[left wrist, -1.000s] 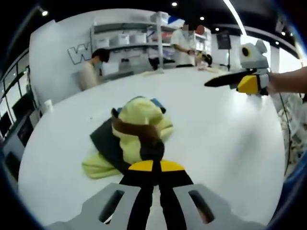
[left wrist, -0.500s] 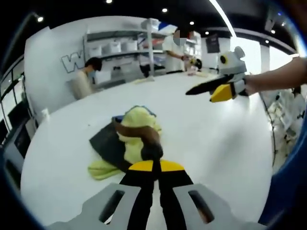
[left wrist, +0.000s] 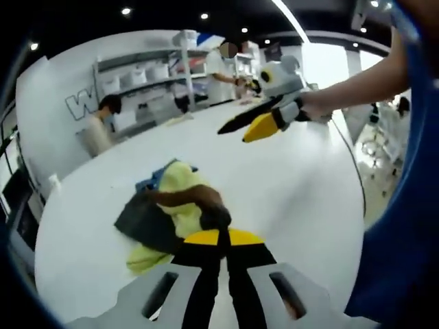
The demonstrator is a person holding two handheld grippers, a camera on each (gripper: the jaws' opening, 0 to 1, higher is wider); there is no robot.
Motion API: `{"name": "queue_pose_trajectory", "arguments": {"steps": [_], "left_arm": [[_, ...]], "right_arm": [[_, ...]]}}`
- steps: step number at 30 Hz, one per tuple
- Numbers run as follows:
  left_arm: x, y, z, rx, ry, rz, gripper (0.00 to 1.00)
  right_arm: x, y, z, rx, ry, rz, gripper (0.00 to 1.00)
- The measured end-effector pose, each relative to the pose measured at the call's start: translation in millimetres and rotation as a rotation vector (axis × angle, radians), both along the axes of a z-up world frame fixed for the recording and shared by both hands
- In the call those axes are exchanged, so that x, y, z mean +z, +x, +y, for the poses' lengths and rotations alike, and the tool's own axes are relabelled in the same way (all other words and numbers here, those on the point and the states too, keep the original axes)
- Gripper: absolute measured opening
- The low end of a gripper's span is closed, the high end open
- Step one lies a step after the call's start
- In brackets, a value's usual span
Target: Fold the garment on the visible template until the final outline fits inside the template.
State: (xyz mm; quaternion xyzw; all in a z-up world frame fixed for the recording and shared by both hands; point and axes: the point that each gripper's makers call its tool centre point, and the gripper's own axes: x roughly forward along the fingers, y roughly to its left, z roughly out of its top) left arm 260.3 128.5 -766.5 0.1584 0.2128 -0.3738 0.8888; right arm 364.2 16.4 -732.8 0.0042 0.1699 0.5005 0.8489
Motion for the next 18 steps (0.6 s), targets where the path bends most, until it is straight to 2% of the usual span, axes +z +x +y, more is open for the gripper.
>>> {"name": "queue_pose_trajectory", "arguments": {"steps": [3, 8, 13, 18], "left_arm": [[-0.9, -4.6, 3, 0.009, 0.002, 0.001, 0.0], [-0.7, -10.3, 8, 0.018, -0.004, 0.004, 0.0], [-0.9, -15.3, 11, 0.02, -0.003, 0.004, 0.0], [-4.3, -20.7, 16, 0.024, 0.0, 0.013, 0.0]], "right_arm": [[2.6, 9, 8, 0.034, -0.038, -0.032, 0.8], [12.6, 22, 30, 0.079, -0.027, -0.042, 0.76], [10.3, 20, 52, 0.177, -0.054, -0.005, 0.62], [2.6, 26, 68, 0.285, -0.099, 0.032, 0.57]]}}
